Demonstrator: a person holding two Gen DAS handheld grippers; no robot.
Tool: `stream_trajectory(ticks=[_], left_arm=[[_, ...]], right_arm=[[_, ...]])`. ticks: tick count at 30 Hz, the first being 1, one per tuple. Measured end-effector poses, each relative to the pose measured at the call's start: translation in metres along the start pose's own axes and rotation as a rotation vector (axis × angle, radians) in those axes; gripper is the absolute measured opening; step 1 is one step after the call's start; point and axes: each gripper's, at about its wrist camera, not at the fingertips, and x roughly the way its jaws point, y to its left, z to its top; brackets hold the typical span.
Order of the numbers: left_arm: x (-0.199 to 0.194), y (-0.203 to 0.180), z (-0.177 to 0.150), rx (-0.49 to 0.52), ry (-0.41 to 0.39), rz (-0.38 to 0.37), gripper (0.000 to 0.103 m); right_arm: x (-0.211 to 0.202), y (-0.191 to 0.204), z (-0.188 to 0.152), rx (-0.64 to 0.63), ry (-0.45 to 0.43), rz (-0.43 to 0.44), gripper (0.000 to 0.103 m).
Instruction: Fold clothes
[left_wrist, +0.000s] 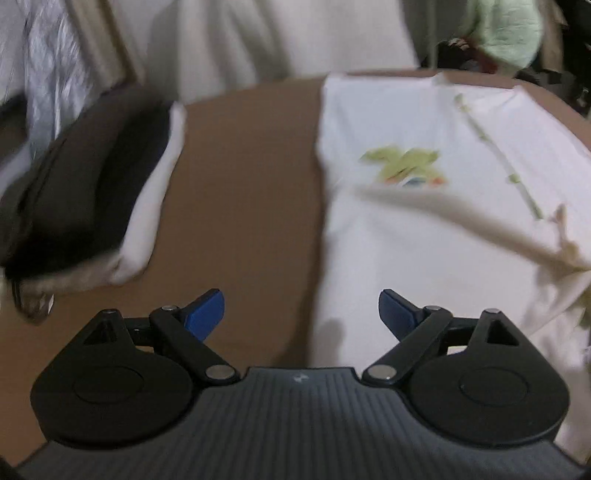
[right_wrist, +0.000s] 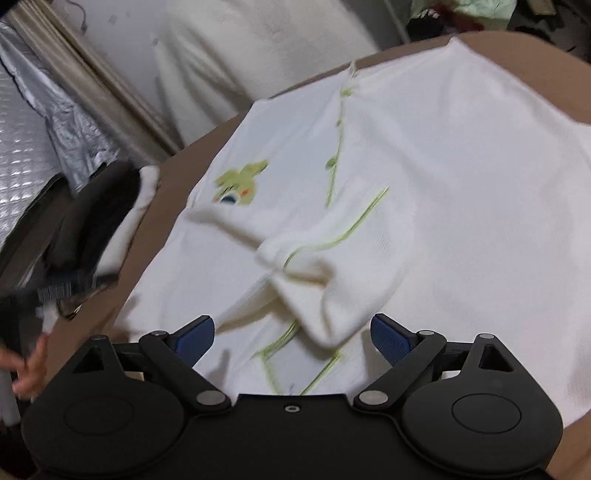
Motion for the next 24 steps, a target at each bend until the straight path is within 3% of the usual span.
stream_trajectory(ticks=[3, 4, 5, 7, 10, 13, 16, 21, 24], left_arm=[[0.010, 0.027, 0.000, -0.162, 0.053, -0.071, 0.092], [0.010, 0.026, 0.001, -0.177, 0.060, -0.081, 0.092], [0.012, 0.024, 0.001, -0.183, 0.064, -0.087, 0.092], [0.016, 0.014, 0.002, -0.143, 0.051, -0.081, 0.092], [0.018, 0.006, -0.005, -0.118, 0.055, -0.179, 0.092], [0.013, -0.008, -0.007, -0.080, 0.061, -0.187, 0.092], [0.005, -0.025, -0.011, 0.008, 0.061, -0.153, 0.092], [-0.009, -0.051, -0.024, 0.161, 0.061, -0.107, 0.092], [-0.013, -0.065, -0.036, 0.280, 0.049, -0.044, 0.092]], right_arm=[[-0.004, 0.009, 0.006, -0.122, -0.069, -0.090, 0.093], [-0.005, 0.014, 0.007, -0.187, -0.095, -0.116, 0.081], [-0.007, 0.018, 0.008, -0.252, -0.116, -0.132, 0.071], [-0.003, 0.028, 0.010, -0.364, -0.120, -0.117, 0.070], [0.018, 0.034, 0.016, -0.436, -0.079, -0.170, 0.069], [0.036, 0.020, 0.028, -0.341, -0.004, -0.146, 0.032], [0.026, 0.009, 0.044, -0.192, -0.023, -0.065, 0.012], [-0.015, -0.002, 0.050, -0.194, -0.142, -0.149, 0.011], [-0.039, -0.034, 0.039, -0.059, -0.152, -0.101, 0.011]])
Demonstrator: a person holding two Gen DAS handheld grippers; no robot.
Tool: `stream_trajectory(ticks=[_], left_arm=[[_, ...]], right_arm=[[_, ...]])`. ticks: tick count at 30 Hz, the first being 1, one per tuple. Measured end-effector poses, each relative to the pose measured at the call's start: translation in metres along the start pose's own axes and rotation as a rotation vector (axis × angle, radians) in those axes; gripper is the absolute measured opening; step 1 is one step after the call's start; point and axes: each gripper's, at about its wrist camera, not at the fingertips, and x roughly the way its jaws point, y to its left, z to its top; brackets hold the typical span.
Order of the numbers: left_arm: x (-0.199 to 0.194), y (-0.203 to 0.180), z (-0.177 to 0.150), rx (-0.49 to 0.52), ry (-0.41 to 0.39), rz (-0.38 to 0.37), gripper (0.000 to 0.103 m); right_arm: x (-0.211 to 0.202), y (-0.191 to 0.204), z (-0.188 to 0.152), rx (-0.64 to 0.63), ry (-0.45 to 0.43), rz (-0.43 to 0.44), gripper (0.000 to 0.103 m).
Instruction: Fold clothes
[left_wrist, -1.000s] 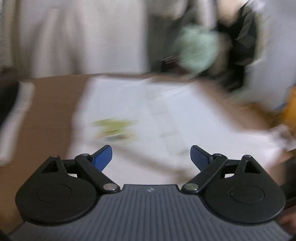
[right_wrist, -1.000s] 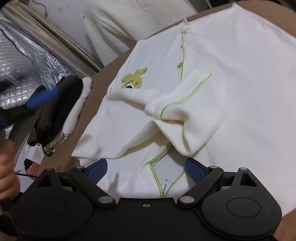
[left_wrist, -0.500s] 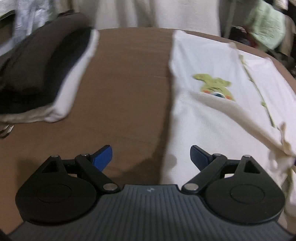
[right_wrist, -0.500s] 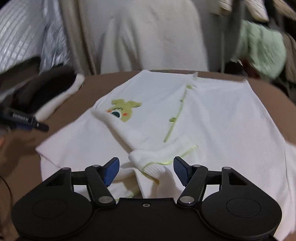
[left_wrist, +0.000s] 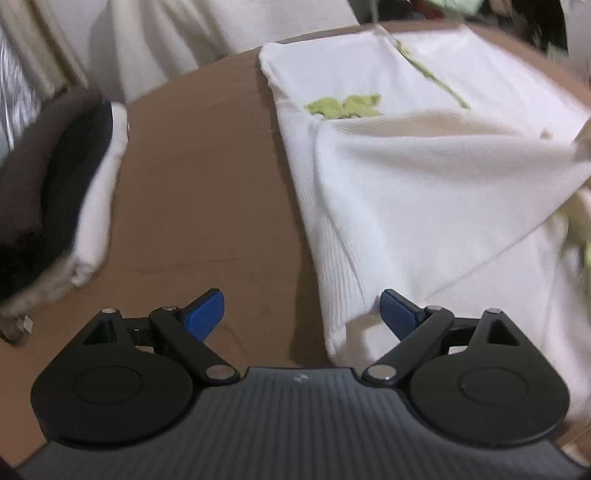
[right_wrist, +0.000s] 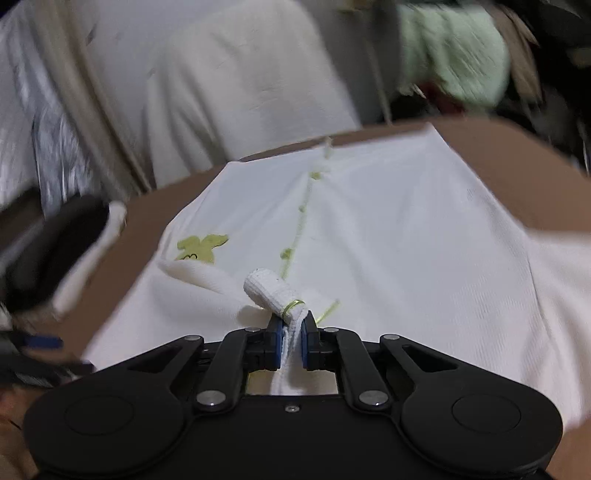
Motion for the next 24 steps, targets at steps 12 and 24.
stream_trajectory(ticks=[12, 24], left_arm=[[0.029, -0.064, 0.005, 0.314, -0.080, 0.132, 0.091], [0.003, 0.043, 0.000, -0.206, -0.024, 0.078, 0.000]], right_arm=[[0.019, -0.027, -0.028, 0.111, 0.053, -0.003, 0.026], [0.020, -0.054, -0.018, 0.362, 0.002, 0.181, 0.013]])
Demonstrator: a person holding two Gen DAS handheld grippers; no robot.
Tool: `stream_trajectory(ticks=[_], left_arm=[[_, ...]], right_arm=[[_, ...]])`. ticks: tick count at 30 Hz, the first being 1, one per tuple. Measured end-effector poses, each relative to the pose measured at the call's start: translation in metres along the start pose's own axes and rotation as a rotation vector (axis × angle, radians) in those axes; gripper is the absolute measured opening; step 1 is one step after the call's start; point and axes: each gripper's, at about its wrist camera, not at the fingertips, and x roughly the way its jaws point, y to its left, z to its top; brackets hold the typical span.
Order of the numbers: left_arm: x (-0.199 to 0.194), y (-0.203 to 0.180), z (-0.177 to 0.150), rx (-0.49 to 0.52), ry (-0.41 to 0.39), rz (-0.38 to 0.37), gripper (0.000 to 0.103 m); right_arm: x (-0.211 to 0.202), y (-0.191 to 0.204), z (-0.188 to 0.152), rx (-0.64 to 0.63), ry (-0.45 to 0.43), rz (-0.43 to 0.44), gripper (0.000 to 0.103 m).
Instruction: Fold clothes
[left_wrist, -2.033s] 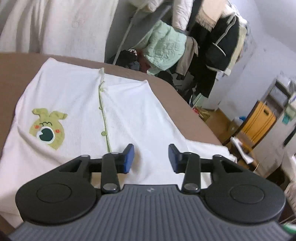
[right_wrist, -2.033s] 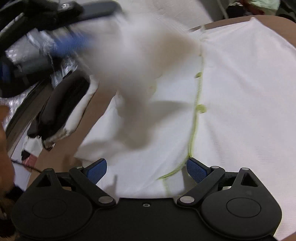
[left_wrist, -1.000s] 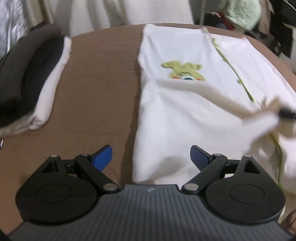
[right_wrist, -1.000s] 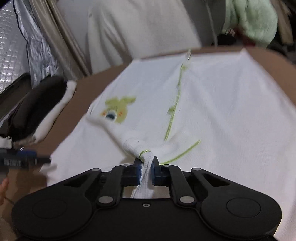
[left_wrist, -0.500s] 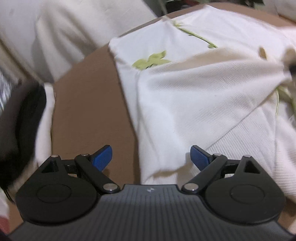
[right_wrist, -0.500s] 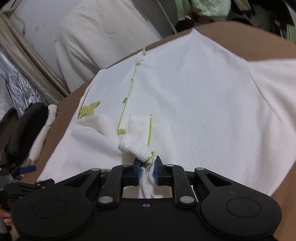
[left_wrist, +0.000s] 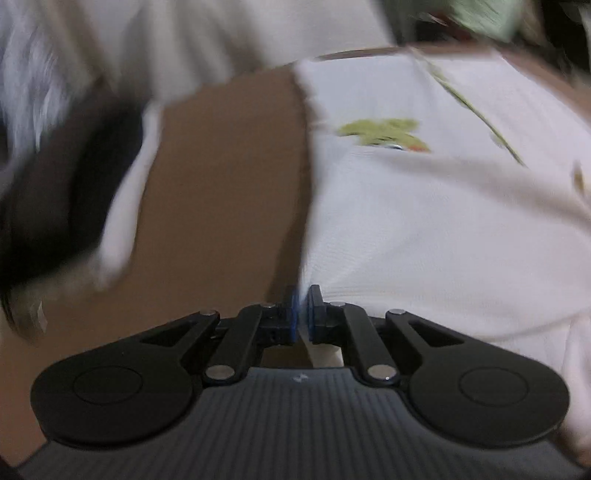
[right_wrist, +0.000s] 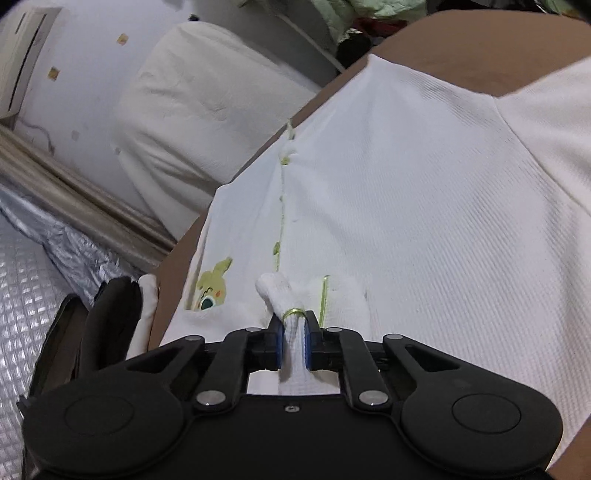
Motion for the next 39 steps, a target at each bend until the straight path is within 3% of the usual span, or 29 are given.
stream_trajectory(ticks=[2, 3, 4, 7, 9, 10, 12, 13, 15, 17, 19, 20, 21, 22, 24, 30, 32, 35, 39], left_arm=[[0.011, 0.013, -0.010, 0.001, 0.036, 0.191, 0.000], [0.019, 0.021, -0.014, -0.004, 0.073, 0.236, 0.000], [0.027, 0.031, -0.017, -0.049, 0.109, 0.210, 0.000], [0.026, 0.057, -0.015, -0.244, 0.106, -0.013, 0.004], [0.016, 0.048, -0.011, -0.207, 0.044, -0.040, 0.004], [0.010, 0.043, -0.008, -0.188, 0.012, -0.053, 0.007], [0.001, 0.025, -0.006, -0.104, -0.036, -0.072, 0.017], [-0.003, 0.014, -0.006, -0.046, -0.055, -0.084, 0.026], [-0.011, -0.010, -0.008, 0.073, -0.090, -0.145, 0.038], [-0.017, -0.036, -0.013, 0.203, -0.121, -0.197, 0.058], [-0.017, -0.065, -0.022, 0.361, -0.145, -0.199, 0.072], [-0.008, -0.082, -0.030, 0.452, -0.127, -0.159, 0.082], [0.002, -0.098, -0.039, 0.542, -0.109, -0.118, 0.082], [0.009, -0.113, -0.046, 0.616, -0.103, -0.078, 0.082], [0.014, -0.128, -0.052, 0.653, -0.171, -0.012, 0.080], [0.014, -0.123, -0.036, 0.528, -0.131, -0.040, 0.042], [0.011, -0.115, -0.036, 0.498, -0.120, -0.012, 0.019], [0.018, -0.100, -0.032, 0.458, -0.110, 0.073, 0.016], [0.023, -0.095, -0.036, 0.473, -0.124, 0.055, 0.028]], right_arm=[[-0.001, 0.005, -0.003, -0.035, 0.006, -0.014, 0.013], [-0.001, 0.005, -0.005, -0.047, 0.013, -0.028, 0.013], [0.001, 0.004, -0.007, -0.063, 0.019, -0.053, 0.013], [0.006, 0.004, -0.014, -0.162, 0.001, -0.256, 0.013], [0.001, 0.009, -0.013, -0.239, -0.085, -0.421, 0.013], [-0.007, 0.010, -0.010, -0.242, -0.134, -0.442, 0.013], [-0.022, 0.012, 0.001, -0.237, -0.209, -0.444, 0.013], [-0.023, 0.013, 0.006, -0.255, -0.204, -0.457, 0.013], [-0.021, 0.017, 0.011, -0.310, -0.159, -0.496, 0.013], [-0.019, 0.018, 0.008, -0.344, -0.109, -0.502, 0.015], [-0.020, 0.015, 0.005, -0.349, -0.062, -0.510, 0.017], [-0.020, 0.012, 0.005, -0.333, -0.043, -0.506, 0.024], [-0.020, 0.009, 0.005, -0.313, -0.026, -0.498, 0.030], [-0.020, 0.005, 0.005, -0.284, -0.020, -0.478, 0.045], [-0.020, -0.004, 0.006, -0.224, -0.022, -0.432, 0.050], [-0.012, -0.018, 0.002, -0.157, -0.018, -0.396, 0.050], [-0.011, -0.020, 0.001, -0.161, -0.015, -0.392, 0.050], [-0.011, -0.020, 0.002, -0.173, -0.013, -0.383, 0.050], [-0.003, -0.021, 0.007, -0.174, -0.019, -0.387, 0.050]])
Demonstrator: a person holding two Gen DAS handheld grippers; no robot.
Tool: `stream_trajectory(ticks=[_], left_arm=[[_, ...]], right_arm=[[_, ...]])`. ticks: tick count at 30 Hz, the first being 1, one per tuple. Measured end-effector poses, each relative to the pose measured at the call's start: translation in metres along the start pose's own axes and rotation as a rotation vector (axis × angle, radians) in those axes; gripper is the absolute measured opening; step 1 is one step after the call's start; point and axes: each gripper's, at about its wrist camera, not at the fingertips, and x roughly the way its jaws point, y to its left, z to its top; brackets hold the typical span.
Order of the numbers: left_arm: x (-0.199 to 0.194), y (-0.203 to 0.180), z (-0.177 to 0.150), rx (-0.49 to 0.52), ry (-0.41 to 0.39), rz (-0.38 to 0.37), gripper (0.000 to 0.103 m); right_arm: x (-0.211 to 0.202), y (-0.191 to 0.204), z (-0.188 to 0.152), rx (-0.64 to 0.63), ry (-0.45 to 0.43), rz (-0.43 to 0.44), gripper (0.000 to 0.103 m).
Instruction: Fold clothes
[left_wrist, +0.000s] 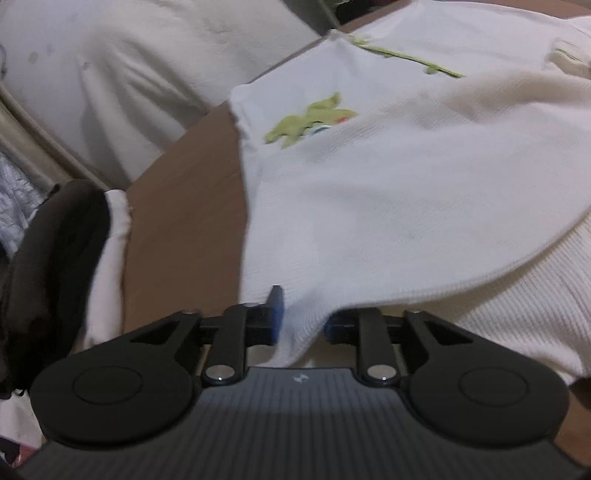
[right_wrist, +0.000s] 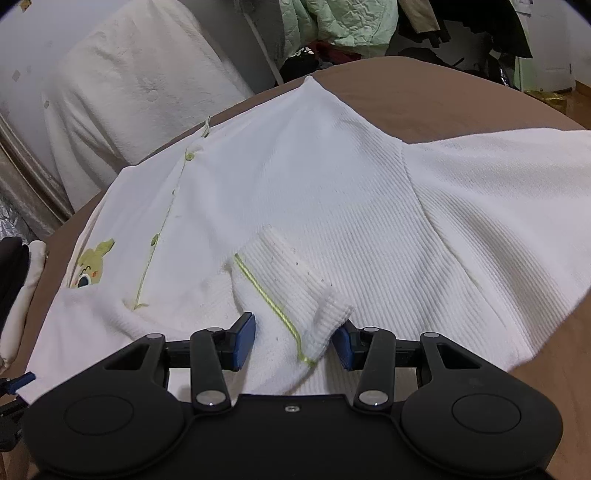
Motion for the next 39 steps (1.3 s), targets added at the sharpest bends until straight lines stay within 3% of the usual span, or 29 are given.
stream_trajectory(ticks=[1, 3, 4, 6, 7, 9, 13, 16, 18, 19, 21, 22, 23, 24, 26, 30, 31, 34, 36, 37, 39], left_arm=[[0.001, -0.005, -0.001, 0.032, -0.006, 0.021, 0.031], [0.003, -0.012, -0.003, 0.071, -0.019, 0.040, 0.023], [0.005, -0.014, -0.003, 0.077, -0.018, 0.037, 0.001], [0.009, -0.007, 0.001, 0.021, 0.000, 0.035, 0.002], [0.007, 0.001, 0.003, -0.016, -0.003, 0.054, 0.002], [0.003, 0.016, 0.006, -0.091, -0.010, 0.094, 0.002], [-0.020, 0.057, -0.006, -0.255, 0.010, 0.219, 0.001], [-0.005, 0.071, -0.022, -0.291, 0.120, 0.137, 0.002], [0.015, 0.068, -0.029, -0.289, 0.242, 0.025, 0.005], [0.015, 0.067, -0.028, -0.272, 0.244, 0.045, 0.011], [0.009, 0.069, -0.025, -0.242, 0.231, 0.101, 0.038], [0.005, 0.072, -0.022, -0.235, 0.216, 0.131, 0.058], [-0.001, 0.079, -0.022, -0.258, 0.189, 0.142, 0.062], [-0.006, 0.087, -0.023, -0.294, 0.161, 0.122, 0.062], [-0.014, 0.108, -0.027, -0.394, 0.111, 0.026, 0.062], [-0.028, 0.138, -0.033, -0.609, -0.002, -0.147, 0.062], [-0.030, 0.142, -0.034, -0.647, -0.029, -0.183, 0.062], [-0.026, 0.143, -0.028, -0.684, -0.089, -0.201, 0.062], [-0.023, 0.141, -0.024, -0.694, -0.107, -0.194, 0.062], [-0.022, 0.139, -0.021, -0.696, -0.110, -0.187, 0.062], [-0.014, 0.134, -0.018, -0.690, -0.074, -0.183, 0.064]], right_arm=[[0.004, 0.001, 0.003, 0.005, 0.000, -0.006, 0.050], [0.010, 0.001, 0.009, 0.010, 0.003, -0.008, 0.050], [0.011, 0.002, 0.012, 0.002, -0.001, -0.004, 0.051], [0.010, 0.008, 0.014, -0.049, -0.021, -0.004, 0.043], [0.009, 0.011, 0.014, -0.075, -0.032, -0.015, 0.030], [0.007, 0.014, 0.015, -0.084, -0.064, -0.056, 0.015], [-0.014, 0.011, 0.012, -0.059, -0.163, -0.019, 0.011], [-0.013, 0.013, 0.002, -0.123, -0.116, -0.013, 0.010], [-0.003, 0.016, -0.006, -0.194, -0.056, -0.070, 0.009], [0.000, 0.016, -0.010, -0.215, -0.040, -0.093, 0.009], [0.001, 0.013, -0.009, -0.179, -0.037, -0.057, 0.016], [0.001, 0.013, -0.005, -0.154, -0.029, -0.027, 0.017], [0.002, 0.013, -0.002, -0.129, -0.020, 0.004, 0.019], [0.002, 0.013, 0.002, -0.110, -0.013, 0.034, 0.022], [0.003, 0.017, 0.009, -0.103, -0.004, 0.088, 0.038], [0.016, 0.030, 0.016, -0.109, 0.031, 0.183, 0.050], [0.022, 0.033, 0.017, -0.116, 0.051, 0.202, 0.061], [0.046, 0.043, 0.019, -0.183, 0.109, 0.201, 0.064], [0.051, 0.055, 0.020, -0.258, 0.093, 0.189, 0.020], [0.048, 0.063, 0.023, -0.303, 0.080, 0.193, 0.010], [0.025, 0.074, 0.026, -0.384, -0.039, 0.209, 0.010]])
